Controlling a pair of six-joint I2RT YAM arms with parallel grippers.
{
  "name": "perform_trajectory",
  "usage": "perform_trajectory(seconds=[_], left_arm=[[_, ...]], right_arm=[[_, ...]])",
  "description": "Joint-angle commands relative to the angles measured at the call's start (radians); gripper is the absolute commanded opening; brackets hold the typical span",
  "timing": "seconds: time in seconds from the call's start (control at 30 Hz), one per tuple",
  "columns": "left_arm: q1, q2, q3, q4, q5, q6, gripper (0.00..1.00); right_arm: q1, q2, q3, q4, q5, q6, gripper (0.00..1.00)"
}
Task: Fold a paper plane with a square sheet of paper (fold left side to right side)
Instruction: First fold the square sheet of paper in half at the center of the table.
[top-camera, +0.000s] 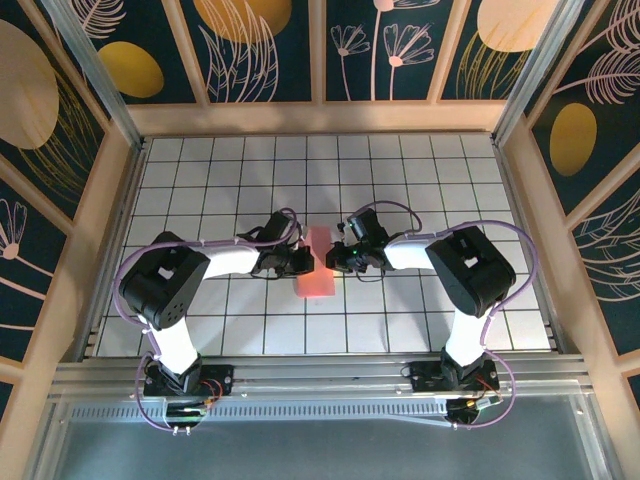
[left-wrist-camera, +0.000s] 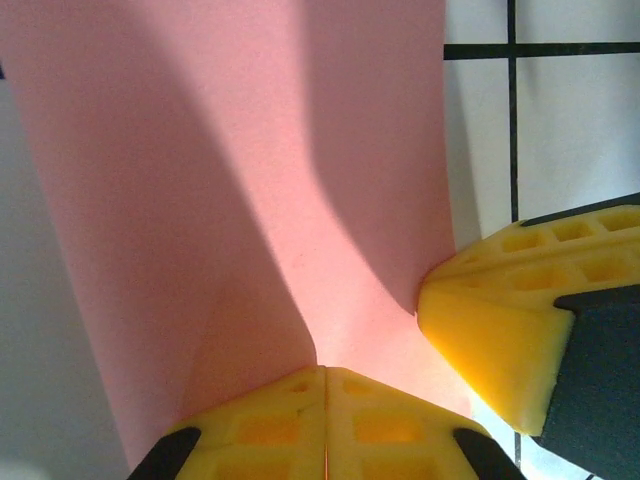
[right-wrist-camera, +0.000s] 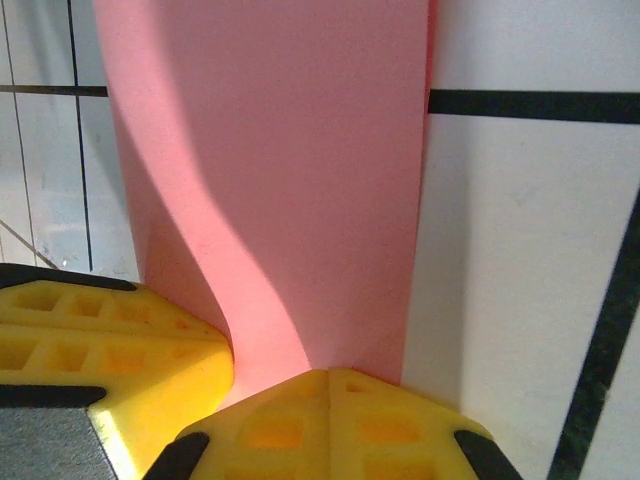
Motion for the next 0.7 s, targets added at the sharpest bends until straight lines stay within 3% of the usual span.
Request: perform_trajectory(seconds=[0.0,0.67], left_arm=[[0.015,0.013,-0.024,0.023,-0.016,0.028,0.07],[0.153,-0.136,-0.173,0.013,-0.048,0.11,0.05]], right_arm=[[0.013,0.085,-0.028,-0.161,0.139,-0.032,0.0],[0.003,0.086,-0.039,-0.199,0.169,-0.051,0.0]])
